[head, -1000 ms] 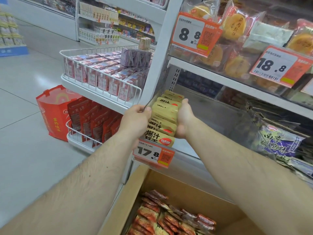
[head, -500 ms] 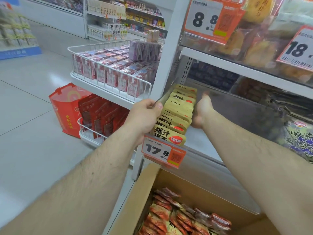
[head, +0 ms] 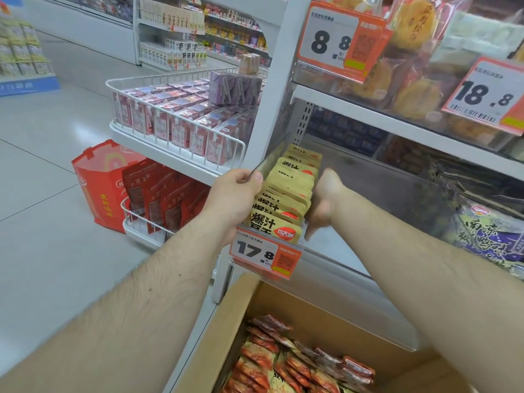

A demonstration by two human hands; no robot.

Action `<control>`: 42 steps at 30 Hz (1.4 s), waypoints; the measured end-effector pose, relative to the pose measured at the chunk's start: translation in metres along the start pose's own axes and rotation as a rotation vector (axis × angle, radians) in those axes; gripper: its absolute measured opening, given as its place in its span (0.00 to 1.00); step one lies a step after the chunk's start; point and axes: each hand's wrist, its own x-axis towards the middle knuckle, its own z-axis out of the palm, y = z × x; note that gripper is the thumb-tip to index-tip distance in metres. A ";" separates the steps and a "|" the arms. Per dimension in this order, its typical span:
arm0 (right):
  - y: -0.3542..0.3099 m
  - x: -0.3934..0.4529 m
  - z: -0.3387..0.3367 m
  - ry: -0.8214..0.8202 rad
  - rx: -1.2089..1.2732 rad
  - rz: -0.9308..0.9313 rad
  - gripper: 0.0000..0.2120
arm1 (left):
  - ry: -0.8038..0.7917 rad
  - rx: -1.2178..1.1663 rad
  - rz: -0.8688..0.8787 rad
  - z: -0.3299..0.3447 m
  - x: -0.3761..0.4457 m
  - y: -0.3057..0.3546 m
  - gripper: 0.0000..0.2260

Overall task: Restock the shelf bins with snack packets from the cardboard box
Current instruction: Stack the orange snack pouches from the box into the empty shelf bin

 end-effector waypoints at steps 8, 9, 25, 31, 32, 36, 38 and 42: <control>0.021 -0.006 0.015 -0.042 0.239 0.024 0.49 | 0.017 0.011 -0.011 0.006 -0.005 0.003 0.07; 0.021 -0.008 0.016 -0.004 0.222 0.029 0.47 | 0.015 0.016 -0.012 0.006 -0.006 0.003 0.07; 0.025 -0.065 0.030 0.169 0.323 0.015 0.34 | -0.022 -0.042 -0.063 0.008 -0.024 0.019 0.09; 0.025 -0.071 0.039 0.187 0.309 -0.018 0.33 | -0.017 -0.054 -0.057 0.008 -0.030 0.022 0.10; 0.026 -0.078 0.034 0.138 0.278 -0.021 0.32 | -0.019 -0.058 -0.054 0.008 -0.029 0.021 0.11; 0.033 -0.123 0.008 0.060 0.024 -0.154 0.26 | 0.060 -0.063 -0.072 0.009 -0.030 0.009 0.16; 0.048 -0.134 -0.011 0.178 -0.440 -0.360 0.28 | 0.092 -0.134 -0.130 0.012 -0.044 0.006 0.16; 0.098 -0.125 -0.053 0.479 -1.403 -0.543 0.27 | 0.016 -0.181 -0.216 0.016 -0.057 -0.009 0.18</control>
